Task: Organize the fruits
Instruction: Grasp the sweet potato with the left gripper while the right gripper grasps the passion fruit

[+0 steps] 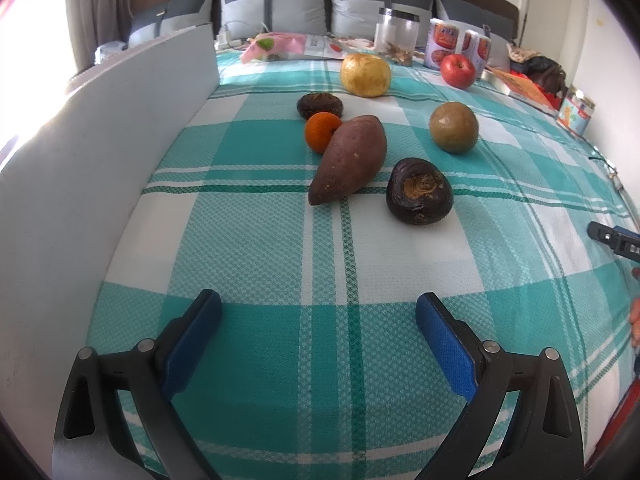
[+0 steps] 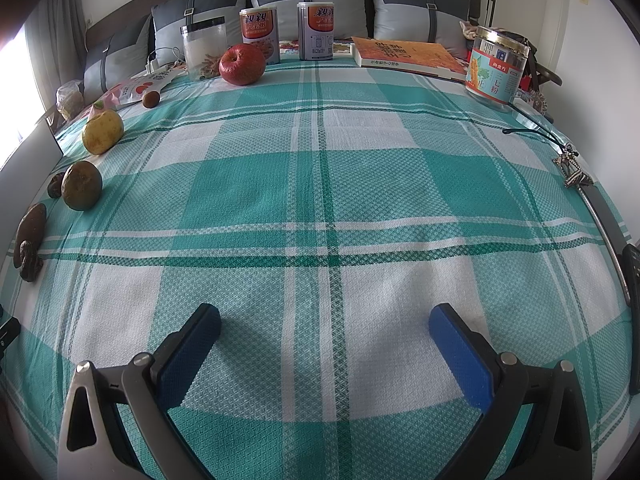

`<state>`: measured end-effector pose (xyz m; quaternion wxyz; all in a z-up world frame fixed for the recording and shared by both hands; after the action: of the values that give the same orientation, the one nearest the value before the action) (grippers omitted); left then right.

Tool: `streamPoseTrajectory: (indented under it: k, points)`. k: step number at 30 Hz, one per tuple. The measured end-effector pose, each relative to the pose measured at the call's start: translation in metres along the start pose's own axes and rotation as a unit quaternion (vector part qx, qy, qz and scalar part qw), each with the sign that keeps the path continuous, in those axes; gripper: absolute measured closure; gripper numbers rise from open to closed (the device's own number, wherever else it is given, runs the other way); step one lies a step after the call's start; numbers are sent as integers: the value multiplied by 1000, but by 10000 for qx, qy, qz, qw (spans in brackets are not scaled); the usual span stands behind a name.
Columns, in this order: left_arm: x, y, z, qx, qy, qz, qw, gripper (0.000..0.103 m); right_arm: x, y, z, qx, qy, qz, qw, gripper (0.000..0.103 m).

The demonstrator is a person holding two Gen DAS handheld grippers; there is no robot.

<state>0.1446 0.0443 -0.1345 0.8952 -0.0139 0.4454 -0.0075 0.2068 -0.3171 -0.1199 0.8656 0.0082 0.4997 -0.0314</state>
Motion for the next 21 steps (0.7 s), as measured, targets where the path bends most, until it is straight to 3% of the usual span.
streamPoseTrajectory:
  k: [9, 14, 17, 19, 20, 21]
  points:
    - [-6, 9, 11, -491, 50, -463, 9977, 6, 0, 0, 0, -1, 0, 2, 10000, 0]
    - [-7, 4, 71, -546, 13, -636, 9965, 6, 0, 0, 0, -1, 1, 5, 10000, 0]
    - [25, -8, 99, -426, 744, -739, 9936, 7, 0, 0, 0, -1, 2, 5, 10000, 0]
    - [50, -11, 103, -446, 1207, -662, 9895, 21, 0, 1, 0, -2, 1, 5, 10000, 0]
    - [58, -13, 102, -443, 1327, -671, 9879, 45, 0, 0, 0, -1, 2, 6, 10000, 0]
    - [65, -15, 101, -448, 1461, -722, 9856, 56, 0, 0, 0, -1, 2, 7, 10000, 0]
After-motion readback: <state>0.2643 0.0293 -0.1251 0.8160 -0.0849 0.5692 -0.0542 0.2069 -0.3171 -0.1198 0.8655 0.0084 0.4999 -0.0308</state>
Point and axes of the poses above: each gripper's, at about its wrist camera, not at the fingertips, and x roughly the way its jaws point, y to its left, z to its top, the point moved 7 cm from there along x, roughly the way its jaws point, and after that the axes turned 2 degrees about y, right-handed, at the moved point
